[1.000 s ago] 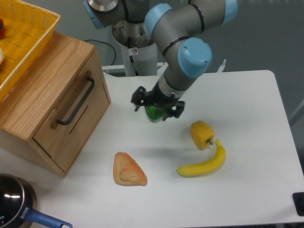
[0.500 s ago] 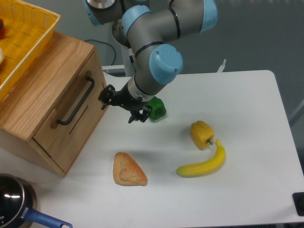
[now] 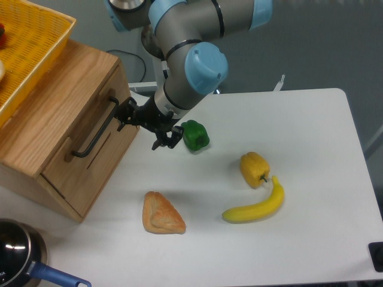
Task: Slide the top drawer open
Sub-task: 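Hook the gripper onto the black drawer handle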
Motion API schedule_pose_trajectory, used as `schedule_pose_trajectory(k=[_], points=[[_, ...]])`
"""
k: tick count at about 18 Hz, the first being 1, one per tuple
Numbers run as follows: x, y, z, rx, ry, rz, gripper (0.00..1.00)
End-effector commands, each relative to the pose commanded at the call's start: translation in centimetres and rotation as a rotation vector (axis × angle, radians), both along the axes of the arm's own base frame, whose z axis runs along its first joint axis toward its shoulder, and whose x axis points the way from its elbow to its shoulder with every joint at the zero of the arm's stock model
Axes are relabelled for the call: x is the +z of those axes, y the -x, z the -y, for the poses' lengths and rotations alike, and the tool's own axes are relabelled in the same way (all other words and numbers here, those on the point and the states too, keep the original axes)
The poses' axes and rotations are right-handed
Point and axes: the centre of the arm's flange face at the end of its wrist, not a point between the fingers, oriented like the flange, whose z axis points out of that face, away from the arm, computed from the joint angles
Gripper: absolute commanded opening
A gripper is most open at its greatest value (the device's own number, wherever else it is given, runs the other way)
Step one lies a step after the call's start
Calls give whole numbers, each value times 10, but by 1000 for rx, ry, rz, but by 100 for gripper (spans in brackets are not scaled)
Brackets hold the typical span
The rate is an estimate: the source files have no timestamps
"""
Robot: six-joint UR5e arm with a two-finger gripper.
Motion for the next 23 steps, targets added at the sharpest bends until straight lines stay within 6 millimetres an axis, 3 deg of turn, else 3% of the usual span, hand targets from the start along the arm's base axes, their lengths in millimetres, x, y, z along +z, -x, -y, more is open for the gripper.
schedule_pose_trajectory(k=[9, 23], points=[[11, -27, -2, -30, 7, 28, 100], [0, -24, -3, -30, 18, 42, 100]])
